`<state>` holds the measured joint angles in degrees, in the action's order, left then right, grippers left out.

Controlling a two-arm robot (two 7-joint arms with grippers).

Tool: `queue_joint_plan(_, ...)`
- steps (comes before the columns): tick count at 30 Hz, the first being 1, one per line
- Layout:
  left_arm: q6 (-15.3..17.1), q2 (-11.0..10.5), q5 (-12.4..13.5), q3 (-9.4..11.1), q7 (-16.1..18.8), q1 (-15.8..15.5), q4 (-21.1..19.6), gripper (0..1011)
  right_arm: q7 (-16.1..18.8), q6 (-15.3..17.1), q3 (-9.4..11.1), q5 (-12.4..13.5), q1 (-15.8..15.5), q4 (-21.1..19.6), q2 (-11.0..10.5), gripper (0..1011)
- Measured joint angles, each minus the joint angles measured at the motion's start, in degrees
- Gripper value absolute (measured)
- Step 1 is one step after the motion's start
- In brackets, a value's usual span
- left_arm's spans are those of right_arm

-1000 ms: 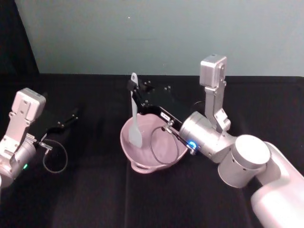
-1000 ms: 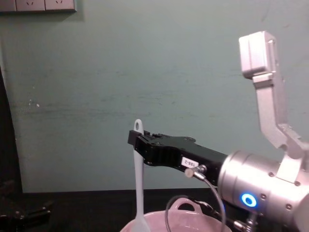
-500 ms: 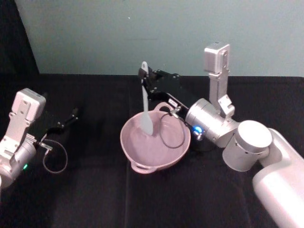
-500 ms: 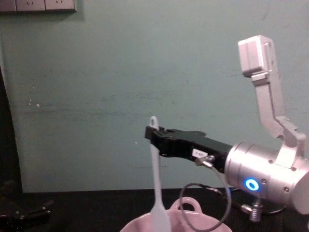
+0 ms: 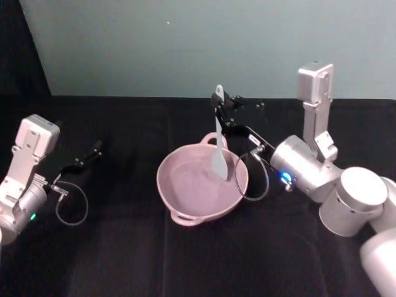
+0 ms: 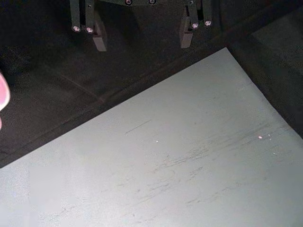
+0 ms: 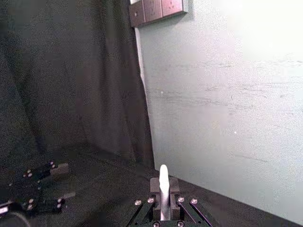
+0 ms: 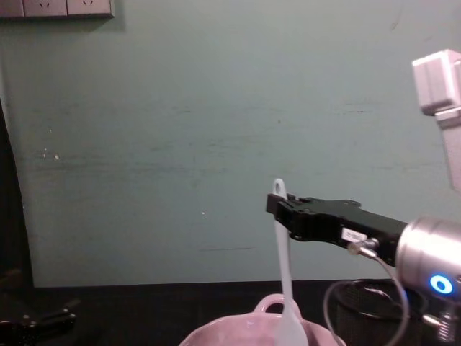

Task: Use the one hand to pick up the spoon and stir the clear water in the bowl.

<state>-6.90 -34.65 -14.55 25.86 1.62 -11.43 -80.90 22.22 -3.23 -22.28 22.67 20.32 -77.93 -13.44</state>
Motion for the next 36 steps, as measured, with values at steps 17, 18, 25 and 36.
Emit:
queue_joint_plan(17,0.0,0.0,0.0,0.0,0.0,0.0,0.0,1011,0.7,2.7,-2.1,0.1,-4.7,-7.3,-0.8,111)
queue_joint_plan(18,0.0,0.0,0.0,0.0,0.0,0.0,0.0,1011,0.8,2.7,-2.4,0.2,-4.5,-7.1,-0.6,111)
queue_joint_plan(25,0.0,0.0,0.0,0.0,0.0,0.0,0.0,1011,2.1,2.3,-4.6,0.2,-2.0,-4.1,1.3,111)
queue_joint_plan(36,0.0,0.0,0.0,0.0,0.0,0.0,0.0,1011,3.7,0.6,-6.1,0.1,3.9,4.0,4.6,110)
